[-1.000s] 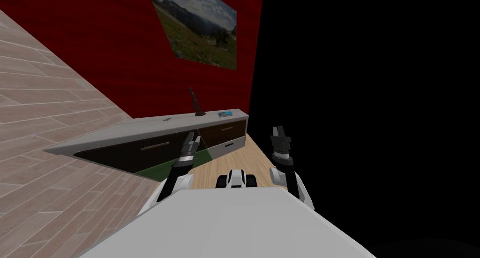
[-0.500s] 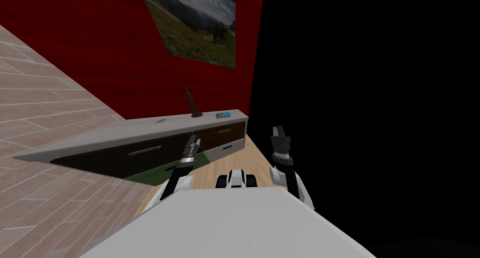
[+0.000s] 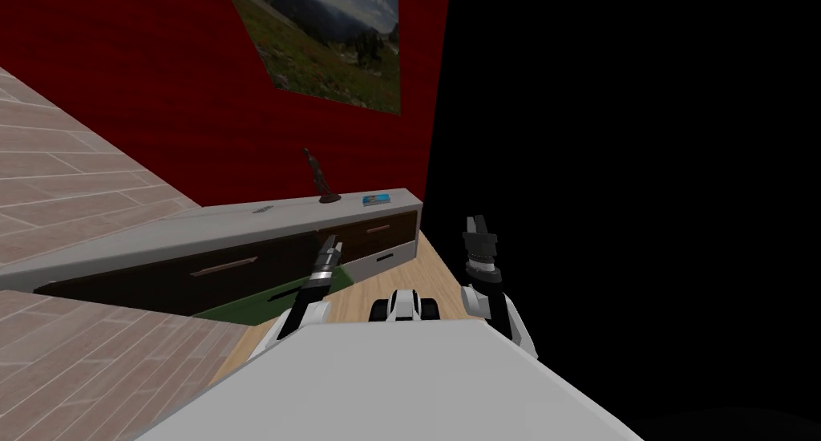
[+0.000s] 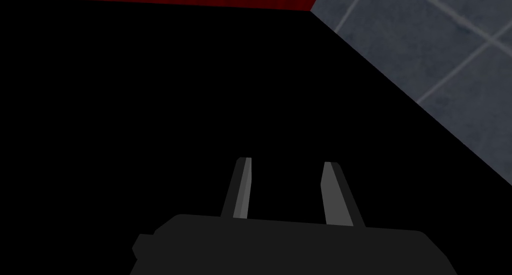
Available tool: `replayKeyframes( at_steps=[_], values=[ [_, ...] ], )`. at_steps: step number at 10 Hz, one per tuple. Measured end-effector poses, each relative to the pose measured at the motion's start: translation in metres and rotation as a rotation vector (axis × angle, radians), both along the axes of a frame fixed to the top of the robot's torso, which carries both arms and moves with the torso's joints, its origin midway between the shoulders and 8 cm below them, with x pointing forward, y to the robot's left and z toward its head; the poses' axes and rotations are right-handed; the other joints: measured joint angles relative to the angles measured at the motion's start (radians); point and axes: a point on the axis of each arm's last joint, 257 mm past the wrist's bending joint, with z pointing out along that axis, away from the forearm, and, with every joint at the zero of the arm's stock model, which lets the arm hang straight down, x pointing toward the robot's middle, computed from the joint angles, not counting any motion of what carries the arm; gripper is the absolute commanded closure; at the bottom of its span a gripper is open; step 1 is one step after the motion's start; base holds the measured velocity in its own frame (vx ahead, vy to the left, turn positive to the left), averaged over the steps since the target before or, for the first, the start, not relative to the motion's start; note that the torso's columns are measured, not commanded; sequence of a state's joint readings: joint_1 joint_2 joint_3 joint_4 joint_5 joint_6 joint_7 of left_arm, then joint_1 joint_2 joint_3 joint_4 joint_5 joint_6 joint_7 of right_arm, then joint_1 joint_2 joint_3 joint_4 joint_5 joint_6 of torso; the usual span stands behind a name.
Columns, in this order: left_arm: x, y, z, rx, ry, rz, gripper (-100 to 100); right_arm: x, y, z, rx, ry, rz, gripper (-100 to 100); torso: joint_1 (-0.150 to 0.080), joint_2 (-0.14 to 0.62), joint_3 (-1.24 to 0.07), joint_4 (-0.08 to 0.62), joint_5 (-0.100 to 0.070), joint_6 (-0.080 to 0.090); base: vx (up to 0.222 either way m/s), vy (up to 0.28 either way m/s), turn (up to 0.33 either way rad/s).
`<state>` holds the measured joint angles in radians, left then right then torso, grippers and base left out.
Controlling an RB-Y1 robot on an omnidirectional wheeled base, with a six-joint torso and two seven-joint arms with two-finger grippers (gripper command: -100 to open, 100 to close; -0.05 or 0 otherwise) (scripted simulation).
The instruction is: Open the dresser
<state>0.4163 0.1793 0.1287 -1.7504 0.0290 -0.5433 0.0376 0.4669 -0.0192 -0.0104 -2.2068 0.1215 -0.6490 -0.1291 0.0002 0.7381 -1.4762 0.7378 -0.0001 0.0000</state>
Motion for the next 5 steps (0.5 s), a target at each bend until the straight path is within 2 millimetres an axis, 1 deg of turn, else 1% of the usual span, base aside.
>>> replayKeyframes(
  at_steps=[2, 5],
  values=[
    [0.001, 0.007, -0.017, -0.004, 0.027, 0.015, -100, 0.0, 0.0, 0.0, 0.0, 0.0, 0.0, 0, 0.003, 0.002, 0.001, 0.001, 0.001, 0.0, 0.123, -0.068, 0.027],
    [0.0, 0.018, -0.043, -0.015, 0.071, 0.042, -100, 0.0, 0.0, 0.0, 0.0, 0.0, 0.0, 0, -0.001, -0.001, 0.0, 0.0, 0.0, 0.0, 0.145, -0.095, 0.037]
  ],
)
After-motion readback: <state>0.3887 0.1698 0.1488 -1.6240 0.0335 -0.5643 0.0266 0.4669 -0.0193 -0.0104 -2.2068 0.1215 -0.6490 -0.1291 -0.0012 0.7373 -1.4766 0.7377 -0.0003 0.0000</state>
